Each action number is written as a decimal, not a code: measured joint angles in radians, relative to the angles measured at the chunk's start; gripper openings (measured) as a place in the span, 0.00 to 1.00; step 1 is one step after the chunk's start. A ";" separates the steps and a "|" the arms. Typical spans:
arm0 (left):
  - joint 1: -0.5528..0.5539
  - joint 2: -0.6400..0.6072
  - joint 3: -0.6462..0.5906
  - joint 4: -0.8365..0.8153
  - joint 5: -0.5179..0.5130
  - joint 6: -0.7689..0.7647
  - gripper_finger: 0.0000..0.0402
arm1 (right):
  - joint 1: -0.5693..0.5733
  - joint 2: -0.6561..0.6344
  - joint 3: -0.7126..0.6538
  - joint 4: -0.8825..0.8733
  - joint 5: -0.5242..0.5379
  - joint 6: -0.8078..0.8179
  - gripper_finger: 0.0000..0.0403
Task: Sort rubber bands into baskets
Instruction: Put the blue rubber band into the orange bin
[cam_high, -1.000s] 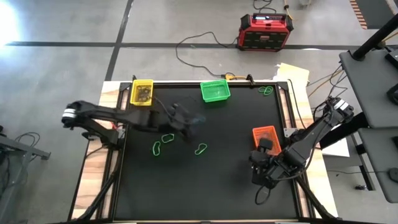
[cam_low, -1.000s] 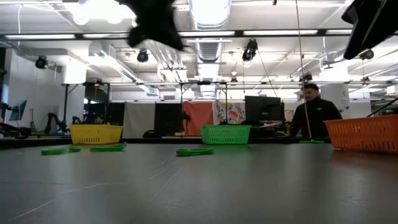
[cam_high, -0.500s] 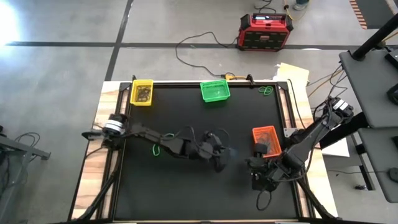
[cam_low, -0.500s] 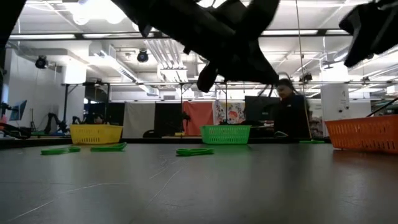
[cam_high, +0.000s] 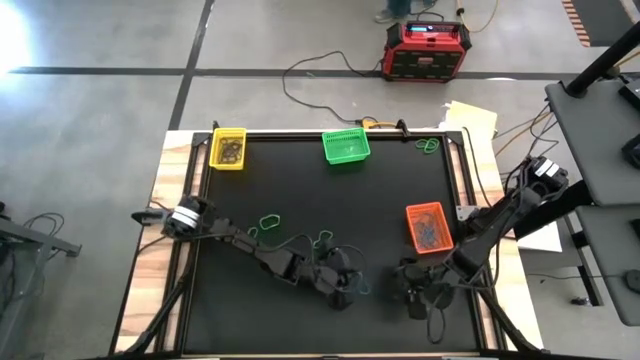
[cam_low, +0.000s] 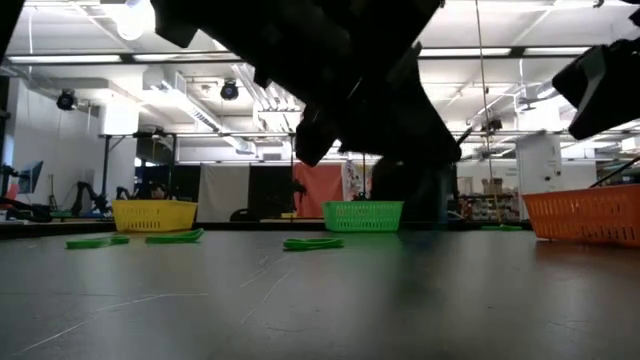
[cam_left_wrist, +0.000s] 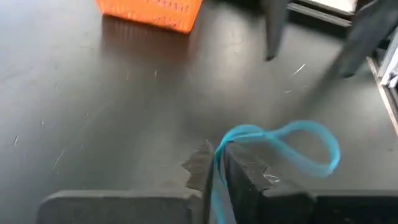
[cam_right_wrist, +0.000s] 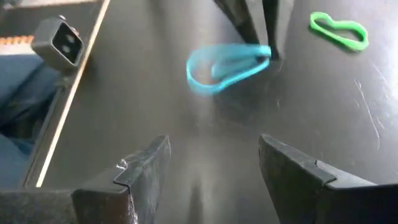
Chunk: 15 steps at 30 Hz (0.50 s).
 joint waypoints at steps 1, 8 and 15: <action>-0.004 0.000 0.000 -0.007 -0.002 -0.007 0.08 | -0.003 0.000 -0.013 0.034 -0.001 -0.013 0.58; -0.035 0.000 -0.005 -0.009 -0.056 0.010 0.29 | -0.033 0.086 -0.032 0.211 0.000 -0.078 0.58; -0.085 -0.090 -0.002 -0.176 -0.138 0.044 0.44 | -0.075 0.249 0.029 0.284 0.001 -0.137 0.58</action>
